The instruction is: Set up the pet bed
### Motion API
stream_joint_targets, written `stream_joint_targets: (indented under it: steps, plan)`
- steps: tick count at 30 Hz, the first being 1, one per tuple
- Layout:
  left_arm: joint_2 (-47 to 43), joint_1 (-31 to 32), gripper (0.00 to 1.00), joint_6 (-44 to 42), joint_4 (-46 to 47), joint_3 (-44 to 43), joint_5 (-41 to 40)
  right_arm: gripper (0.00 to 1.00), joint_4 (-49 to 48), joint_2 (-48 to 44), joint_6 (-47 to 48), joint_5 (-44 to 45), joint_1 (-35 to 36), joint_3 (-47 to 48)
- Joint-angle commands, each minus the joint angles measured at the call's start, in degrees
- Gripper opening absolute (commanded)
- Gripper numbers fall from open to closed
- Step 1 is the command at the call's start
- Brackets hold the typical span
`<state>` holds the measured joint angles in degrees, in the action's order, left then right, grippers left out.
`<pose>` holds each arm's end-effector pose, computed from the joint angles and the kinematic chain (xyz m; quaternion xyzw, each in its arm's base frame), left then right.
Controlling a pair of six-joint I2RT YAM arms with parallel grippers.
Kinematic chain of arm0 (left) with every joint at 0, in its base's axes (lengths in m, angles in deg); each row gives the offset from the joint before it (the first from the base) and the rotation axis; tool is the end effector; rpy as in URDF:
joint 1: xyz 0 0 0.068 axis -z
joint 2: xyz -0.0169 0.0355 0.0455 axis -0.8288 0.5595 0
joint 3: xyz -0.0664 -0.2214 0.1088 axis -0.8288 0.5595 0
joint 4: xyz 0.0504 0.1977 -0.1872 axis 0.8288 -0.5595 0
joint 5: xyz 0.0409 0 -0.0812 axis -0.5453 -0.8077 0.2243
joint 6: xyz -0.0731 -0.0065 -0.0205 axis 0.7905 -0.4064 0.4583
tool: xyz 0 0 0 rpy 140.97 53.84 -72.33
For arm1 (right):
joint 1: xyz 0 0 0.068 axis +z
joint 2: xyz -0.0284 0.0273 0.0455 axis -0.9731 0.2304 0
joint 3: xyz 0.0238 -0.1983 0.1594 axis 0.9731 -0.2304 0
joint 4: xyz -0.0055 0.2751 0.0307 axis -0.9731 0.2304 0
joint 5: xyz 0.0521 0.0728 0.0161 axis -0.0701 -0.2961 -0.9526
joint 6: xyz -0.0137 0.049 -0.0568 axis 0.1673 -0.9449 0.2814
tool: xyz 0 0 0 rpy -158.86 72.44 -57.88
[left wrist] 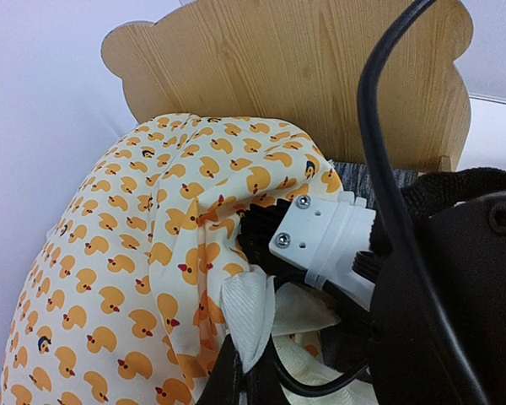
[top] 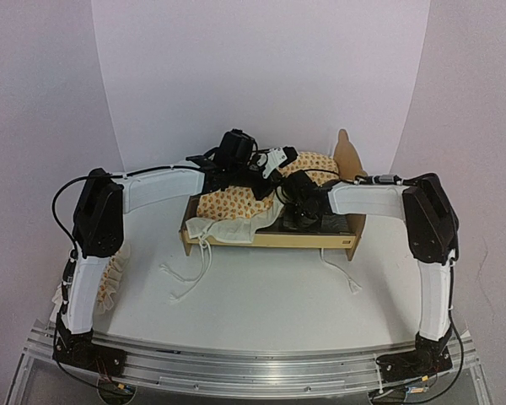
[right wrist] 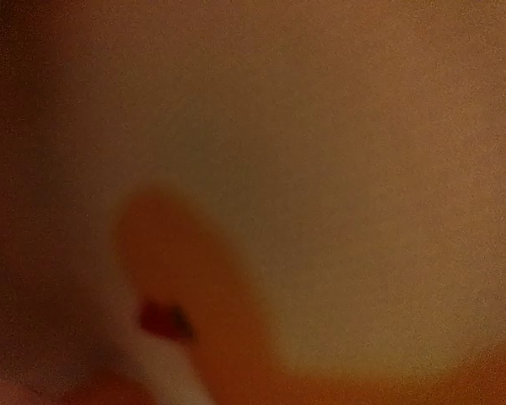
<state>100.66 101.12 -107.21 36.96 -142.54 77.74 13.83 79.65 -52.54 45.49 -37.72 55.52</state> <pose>0.3824 -0.4093 0.2434 0.5516 0.6265 -0.1974 0.5142 0.3846 0.2783 0.1355 0.0603 0.9360 0.0333 0.3452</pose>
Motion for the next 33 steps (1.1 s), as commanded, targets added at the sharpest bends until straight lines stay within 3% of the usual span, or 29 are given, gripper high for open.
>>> stream_joint_targets:
  steps: [1, 5, 13, 22, 29, 31, 33]
  plan:
    - [-3.73, 1.88, 0.0, -0.02, 2.15, -0.48, 4.07, 0.0, 1.58, -3.59, 2.99, -2.12, -0.11, 0.24]
    - [-3.78, 1.91, 0.0, 0.13, 2.04, -0.24, 4.16, 0.0, -3.6, -11.56, 7.71, -10.56, 0.0, -0.74]
    - [-3.54, 1.88, 0.0, -0.23, 1.99, -0.16, 4.09, 0.0, -8.87, -27.68, 10.8, -22.45, 0.15, -12.39]
    - [-3.68, 1.88, 0.0, -1.26, 1.87, 0.86, 3.2, 0.0, -13.21, -43.23, 15.28, -49.32, 0.33, -28.37]
    - [-3.71, 1.88, 0.0, -2.02, 1.97, 1.72, 3.13, 0.0, 1.04, -47.69, 25.02, -46.79, 0.34, -34.6]
    - [-3.83, 1.88, 0.0, -2.14, 1.78, 1.74, 3.25, 0.08, 4.66, -45.67, 26.64, -43.99, 0.33, -33.85]
    - [-3.95, 1.89, 0.0, -2.49, 1.27, 1.93, 3.92, 0.4, 8.14, -43.29, 26.84, -40.44, 0.33, -32.08]
